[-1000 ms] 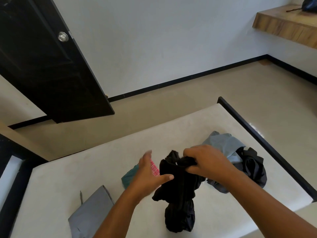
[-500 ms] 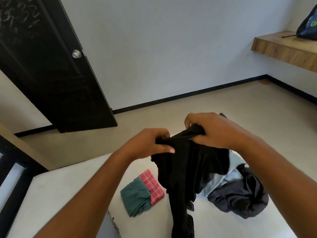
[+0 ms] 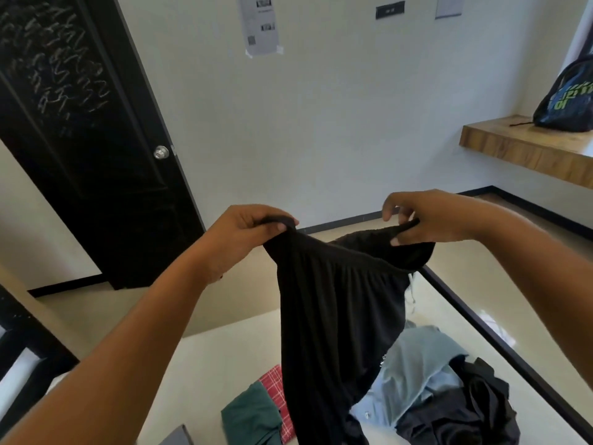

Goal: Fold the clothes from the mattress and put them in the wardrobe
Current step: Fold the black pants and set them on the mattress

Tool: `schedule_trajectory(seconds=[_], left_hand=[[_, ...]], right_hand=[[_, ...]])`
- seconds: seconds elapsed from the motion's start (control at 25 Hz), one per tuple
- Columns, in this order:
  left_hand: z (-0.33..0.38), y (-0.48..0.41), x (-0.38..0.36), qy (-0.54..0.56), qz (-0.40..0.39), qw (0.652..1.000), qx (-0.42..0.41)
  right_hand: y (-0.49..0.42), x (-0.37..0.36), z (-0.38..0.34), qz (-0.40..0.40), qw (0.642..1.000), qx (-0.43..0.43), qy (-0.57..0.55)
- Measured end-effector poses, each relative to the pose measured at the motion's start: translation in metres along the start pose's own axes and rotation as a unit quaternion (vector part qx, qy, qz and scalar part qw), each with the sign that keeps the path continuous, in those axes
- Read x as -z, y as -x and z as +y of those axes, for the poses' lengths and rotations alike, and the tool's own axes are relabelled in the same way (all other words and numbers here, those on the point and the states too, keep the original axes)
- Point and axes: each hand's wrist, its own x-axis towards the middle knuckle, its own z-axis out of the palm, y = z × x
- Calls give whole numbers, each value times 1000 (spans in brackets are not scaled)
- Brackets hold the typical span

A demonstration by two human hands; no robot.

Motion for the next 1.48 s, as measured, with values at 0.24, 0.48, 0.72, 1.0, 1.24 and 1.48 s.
schedule_trajectory(seconds=[0.24, 0.48, 0.72, 1.0, 1.24, 1.48], left_hand=[[61, -26, -4, -43, -13, 998, 38], [78, -39, -18, -51, -94, 994, 10], [5, -20, -19, -9, -220, 968, 123], [29, -45, 50, -348, -26, 933, 83], [101, -63, 108, -394, 60, 917, -15], [127, -69, 156, -428, 159, 886, -78]], right_hand=[[4, 10, -54, -2, 952, 124, -281], [7, 19, -92, 14, 917, 202, -344], [11, 46, -67, 48, 746, 213, -629], [13, 81, -28, -18, 976, 109, -190], [18, 133, -35, 50, 979, 92, -178], [14, 182, -41, 103, 994, 27, -22]])
